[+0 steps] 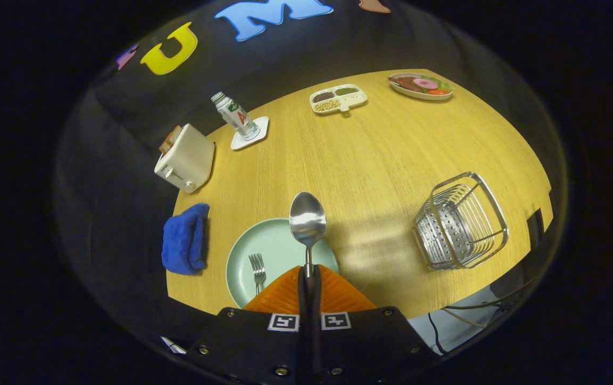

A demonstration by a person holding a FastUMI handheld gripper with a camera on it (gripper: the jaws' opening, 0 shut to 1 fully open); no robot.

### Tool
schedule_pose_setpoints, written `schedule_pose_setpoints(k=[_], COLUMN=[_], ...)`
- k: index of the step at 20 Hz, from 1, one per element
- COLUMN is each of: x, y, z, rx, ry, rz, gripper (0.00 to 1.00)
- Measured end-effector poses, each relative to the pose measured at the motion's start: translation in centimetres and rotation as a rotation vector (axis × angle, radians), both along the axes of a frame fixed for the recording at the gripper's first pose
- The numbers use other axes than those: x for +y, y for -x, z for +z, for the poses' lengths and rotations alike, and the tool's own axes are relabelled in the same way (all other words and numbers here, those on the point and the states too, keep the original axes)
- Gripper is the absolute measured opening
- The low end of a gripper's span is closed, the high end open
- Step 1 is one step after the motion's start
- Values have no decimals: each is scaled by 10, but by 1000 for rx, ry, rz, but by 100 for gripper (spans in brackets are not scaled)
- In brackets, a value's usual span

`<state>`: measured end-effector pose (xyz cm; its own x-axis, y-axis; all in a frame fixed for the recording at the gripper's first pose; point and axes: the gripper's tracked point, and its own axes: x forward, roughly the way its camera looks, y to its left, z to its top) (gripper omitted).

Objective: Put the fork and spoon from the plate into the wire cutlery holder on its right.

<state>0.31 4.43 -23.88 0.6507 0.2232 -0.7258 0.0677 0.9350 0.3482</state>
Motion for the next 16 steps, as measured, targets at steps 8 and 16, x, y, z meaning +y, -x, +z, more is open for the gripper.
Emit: schedule_pose_setpoints(k=[8, 16], x=[-95, -136], y=[18, 44], z=[26, 4], rx=[-63, 20], ry=[-1, 9], rz=[-194, -291], gripper=[1, 1])
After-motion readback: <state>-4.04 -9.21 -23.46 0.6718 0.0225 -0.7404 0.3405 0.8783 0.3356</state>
